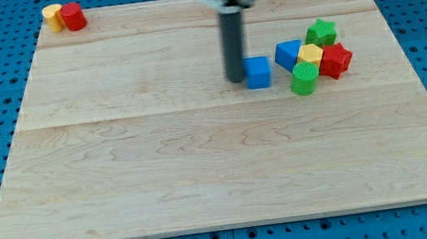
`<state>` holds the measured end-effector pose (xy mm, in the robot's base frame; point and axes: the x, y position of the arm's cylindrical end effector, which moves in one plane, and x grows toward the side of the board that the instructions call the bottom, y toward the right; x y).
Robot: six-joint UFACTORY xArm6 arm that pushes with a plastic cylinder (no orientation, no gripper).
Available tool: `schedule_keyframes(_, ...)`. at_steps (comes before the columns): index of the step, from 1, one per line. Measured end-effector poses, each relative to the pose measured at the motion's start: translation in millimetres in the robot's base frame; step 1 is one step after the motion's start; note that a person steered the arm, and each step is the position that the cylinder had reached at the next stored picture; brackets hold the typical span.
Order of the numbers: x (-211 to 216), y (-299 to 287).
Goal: Push the red circle closer to yellow hexagon
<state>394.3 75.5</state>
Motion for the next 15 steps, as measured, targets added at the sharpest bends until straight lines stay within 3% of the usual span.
schedule_keyframes(1, 0, -31)
schedule_keyframes(2, -20, -149)
schedule_keyframes(3, -86, -218)
schedule_keyframes(4, -121, -320)
schedule_keyframes(5, -176, -379)
schedule_keyframes(6, -195, -375)
schedule_keyframes(7, -200, -303)
schedule_keyframes(10, -130, -78)
schedule_keyframes(11, -75, -6)
schedule_keyframes(12, -104, -27)
schedule_keyframes(13, -155, -92)
schedule_keyframes(14, -74, -79)
schedule_keyframes(15, -20, 17)
